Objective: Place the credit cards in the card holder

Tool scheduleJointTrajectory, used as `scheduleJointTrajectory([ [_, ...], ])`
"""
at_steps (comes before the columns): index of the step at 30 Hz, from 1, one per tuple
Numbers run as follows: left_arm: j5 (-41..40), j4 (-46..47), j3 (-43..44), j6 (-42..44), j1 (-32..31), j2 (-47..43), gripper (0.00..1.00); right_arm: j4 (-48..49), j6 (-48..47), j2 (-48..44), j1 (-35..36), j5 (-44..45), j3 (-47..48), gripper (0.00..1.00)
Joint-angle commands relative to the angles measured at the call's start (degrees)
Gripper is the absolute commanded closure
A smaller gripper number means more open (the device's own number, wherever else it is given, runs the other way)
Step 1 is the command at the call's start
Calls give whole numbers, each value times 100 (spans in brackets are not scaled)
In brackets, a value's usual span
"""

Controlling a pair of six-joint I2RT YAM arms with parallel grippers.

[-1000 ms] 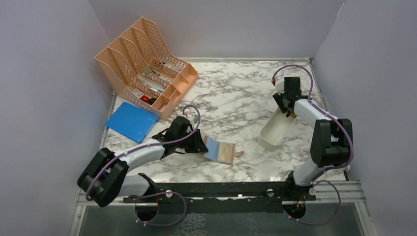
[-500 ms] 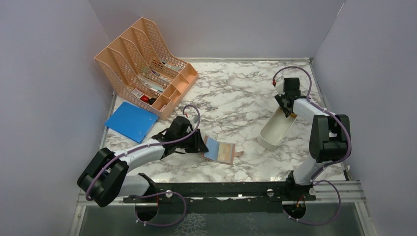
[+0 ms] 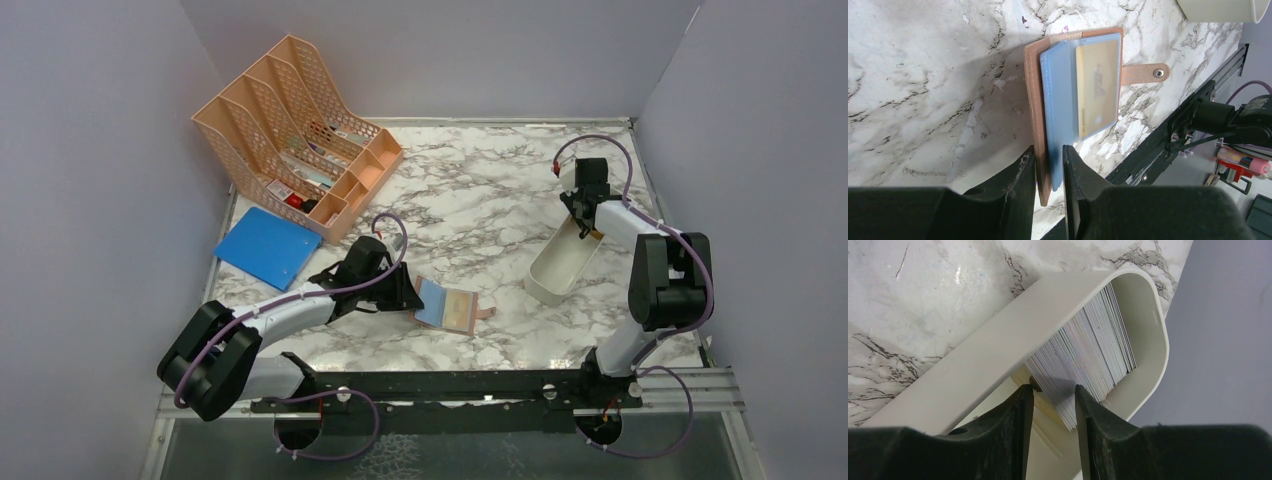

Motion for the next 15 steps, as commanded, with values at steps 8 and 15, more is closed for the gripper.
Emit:
scheduleJointTrajectory([
  [8,95,174,-72,-51,17,-15,72,176,111,-329,-15,68,188,65],
  [15,115,210,-55,-71,17,-2,72,173,140,-361,-16,-36,202,71],
])
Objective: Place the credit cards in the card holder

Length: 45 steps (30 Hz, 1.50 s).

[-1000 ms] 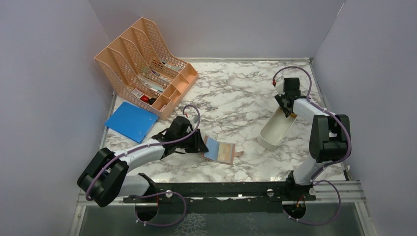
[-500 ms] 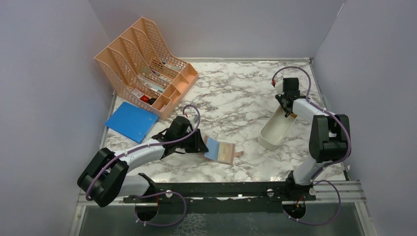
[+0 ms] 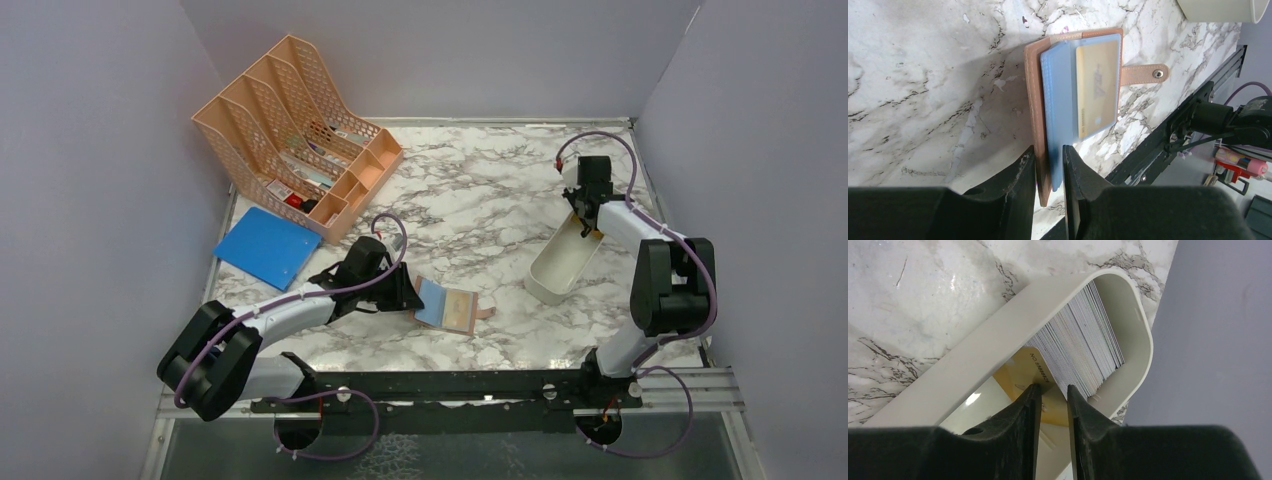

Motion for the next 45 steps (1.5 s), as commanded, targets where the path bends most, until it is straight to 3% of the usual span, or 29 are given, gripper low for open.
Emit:
scheduleJointTrajectory([
  [1,114,168,-33,-29,17,-12,72,169,80,-172,-18,-56,205,71],
  [19,132,268,-37,-106,17,52,72,-650,403,-443,-18,-691,415,96],
  [30,156,288,-102,-192,17,-3,73,-1382,700,-909,-18,-1120,554,99],
  [32,176,312,-123,-203,16,13,76,-1495,794,-1019,-18,-1101,591,99],
  [39,267,533,-211,-327,8,23,100,-2101,1180,-1318,-18,-1111,964,99],
  [45,231,763,-318,-467,8,61,100,-2330,1752,-1650,-17,-1725,1312,99],
])
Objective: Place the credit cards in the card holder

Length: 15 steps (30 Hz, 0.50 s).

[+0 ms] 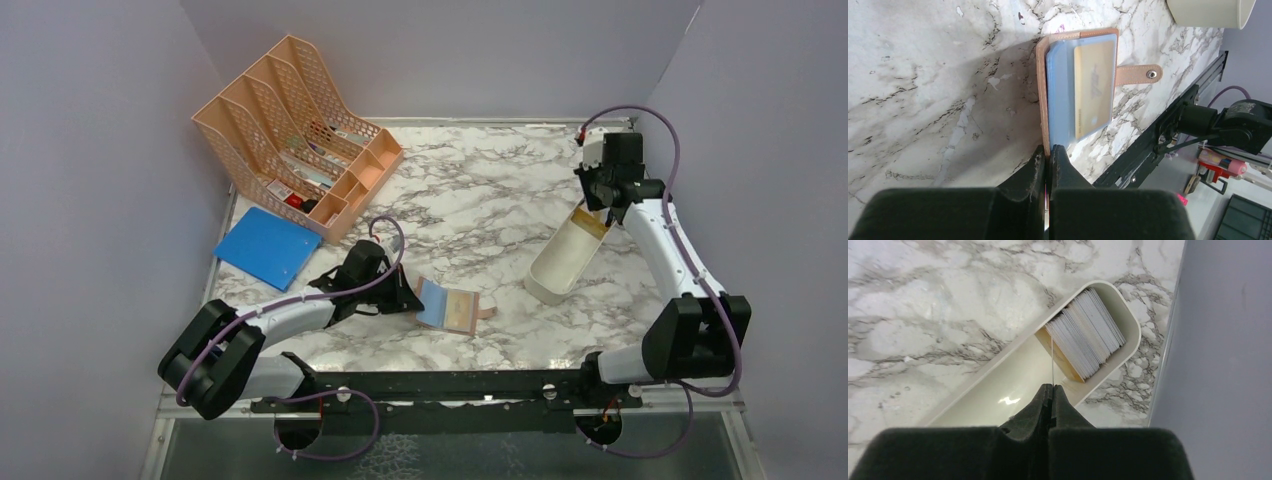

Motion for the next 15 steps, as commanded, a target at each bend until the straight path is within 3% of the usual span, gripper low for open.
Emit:
scheduleJointTrajectory([
  [1,103,351,-99,-150,8,32,100,-355,705,-310,-16,-686,433,99],
  [10,115,759,-68,-468,6,190,100,-237,2281,-799,-15,-2328,618,99],
  [15,-51,1154,-251,-803,8,33,100,187,2830,-1144,209,-2882,25,99],
])
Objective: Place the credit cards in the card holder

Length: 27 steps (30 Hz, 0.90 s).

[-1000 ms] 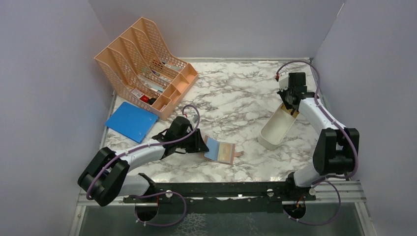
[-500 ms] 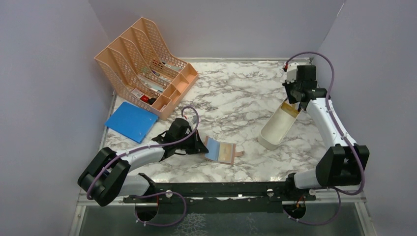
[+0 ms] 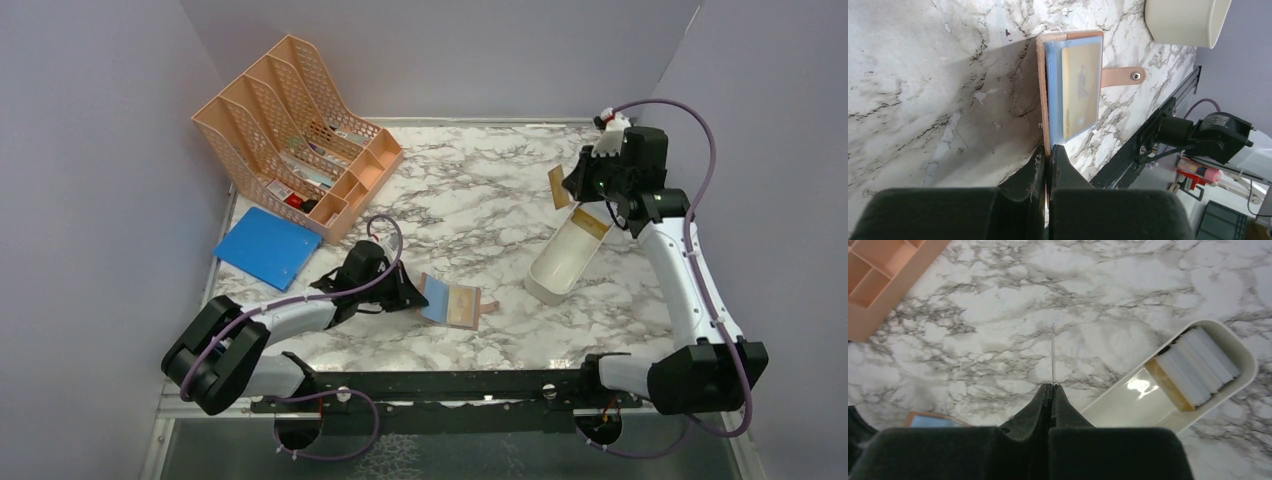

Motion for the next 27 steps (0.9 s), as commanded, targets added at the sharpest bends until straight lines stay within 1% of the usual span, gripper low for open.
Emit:
scheduleJointTrajectory([
  [1,-102,555,-165,-346,8,-138,100,394,890,-333,228,-803,-552,99],
  [4,-206,574,-168,-399,8,-140,100,551,1250,-429,479,-1116,-911,99],
  [6,-232,622,-185,-459,8,-102,100,732,1480,-513,804,-1185,-1207,99],
  [11,-66,912,-248,-536,8,-89,100,1569,2166,-797,1733,-1032,-2185,99],
  [14,-83,1115,-344,-618,8,-245,100,1908,2545,-727,2072,-1183,-2561,99],
  [16,-128,1195,-401,-648,8,-265,100,2313,2819,-755,2281,-1197,-2824,99],
  [19,-131,1346,-476,-689,4,-113,100,2840,3219,-811,2571,-1052,-3275,99],
  [22,0,1864,-640,-863,8,15,100,3160,3642,-806,2822,-849,-3612,99],
  [24,58,2211,-766,-1013,8,20,100,3301,3826,-784,2981,-739,-3735,99],
  [27,204,2336,-750,-1063,8,56,100,3388,3945,-761,3141,-577,-3841,99],
])
